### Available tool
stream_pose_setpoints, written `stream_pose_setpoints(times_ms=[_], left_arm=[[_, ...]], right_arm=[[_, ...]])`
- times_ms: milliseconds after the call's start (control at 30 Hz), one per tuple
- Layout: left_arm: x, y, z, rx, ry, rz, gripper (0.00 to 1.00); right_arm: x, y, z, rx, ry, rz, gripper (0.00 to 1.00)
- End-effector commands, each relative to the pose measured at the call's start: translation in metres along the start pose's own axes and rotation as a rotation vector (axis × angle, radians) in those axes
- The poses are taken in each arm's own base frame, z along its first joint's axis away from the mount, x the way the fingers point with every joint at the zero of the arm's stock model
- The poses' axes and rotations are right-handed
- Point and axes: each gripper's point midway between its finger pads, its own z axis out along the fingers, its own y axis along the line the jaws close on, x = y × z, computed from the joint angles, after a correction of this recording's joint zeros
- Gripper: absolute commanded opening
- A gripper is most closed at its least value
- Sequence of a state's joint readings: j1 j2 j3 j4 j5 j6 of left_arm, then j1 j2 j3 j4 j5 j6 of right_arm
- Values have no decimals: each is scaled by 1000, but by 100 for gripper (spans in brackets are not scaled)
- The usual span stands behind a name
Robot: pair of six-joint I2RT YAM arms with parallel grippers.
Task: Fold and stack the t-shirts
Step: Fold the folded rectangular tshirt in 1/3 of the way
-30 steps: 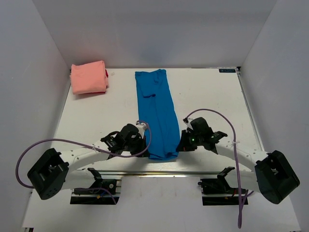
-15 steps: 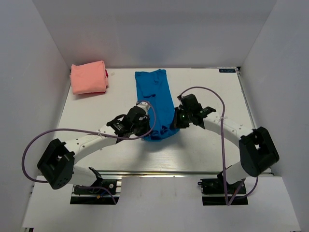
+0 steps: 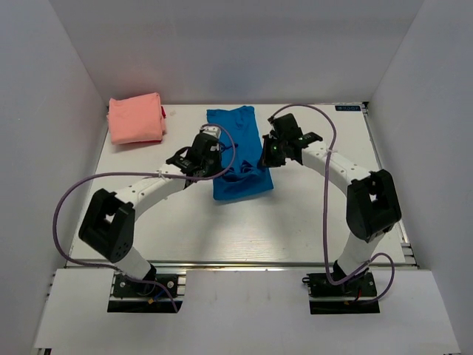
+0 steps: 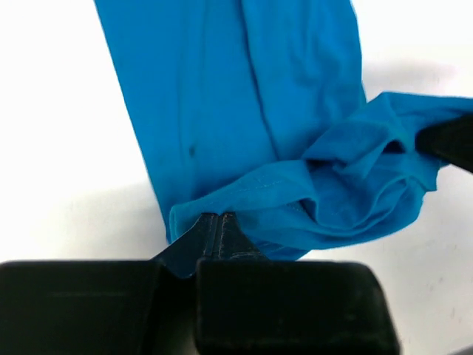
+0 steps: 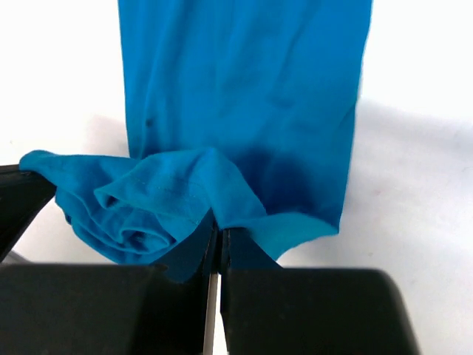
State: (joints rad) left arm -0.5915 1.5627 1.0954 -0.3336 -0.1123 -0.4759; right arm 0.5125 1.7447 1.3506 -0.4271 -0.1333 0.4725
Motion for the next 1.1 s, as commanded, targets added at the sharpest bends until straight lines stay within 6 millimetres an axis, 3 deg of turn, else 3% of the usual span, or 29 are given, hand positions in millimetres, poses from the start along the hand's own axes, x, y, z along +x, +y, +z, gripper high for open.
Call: stream_pose_setpoints(times_ms=[0, 333, 400, 533, 700, 733, 800, 833, 967, 1000, 1033, 1067], left_arm=[[-25, -8, 8, 40, -34, 27, 0], [-74, 13, 38, 29, -91, 16, 0], [-72, 17, 47, 25, -75, 11, 0], [-82, 23, 56, 20, -80, 8, 0], [-77, 24, 72, 55, -44, 8, 0], [-83, 27, 71, 53, -56, 3, 0], [-73, 31, 82, 42, -28, 2, 0], [-81, 33, 81, 43, -49, -4, 0], [-82, 39, 100, 48, -41, -26, 0], [-85, 38, 102, 48, -41, -26, 0], [-86, 37, 106, 48, -41, -35, 0], [-78, 47, 114, 20, -8, -62, 6]], right_arm=[[-25, 2, -1, -3, -19, -25, 0], [-65, -3, 21, -40, -41, -17, 0], [-76, 1, 25, -57, -57, -32, 0], [-79, -7, 41, -71, -32, -20, 0], [-82, -11, 54, -78, -21, -17, 0], [-82, -16, 59, -71, -16, -9, 0], [-85, -15, 62, -77, -23, -12, 0], [-84, -19, 68, -76, -17, -1, 0], [-88, -21, 78, -89, -19, 30, 0], [-92, -26, 83, -90, -25, 55, 1], [-94, -24, 83, -105, -25, 64, 9], [-94, -23, 86, -119, -23, 87, 16]])
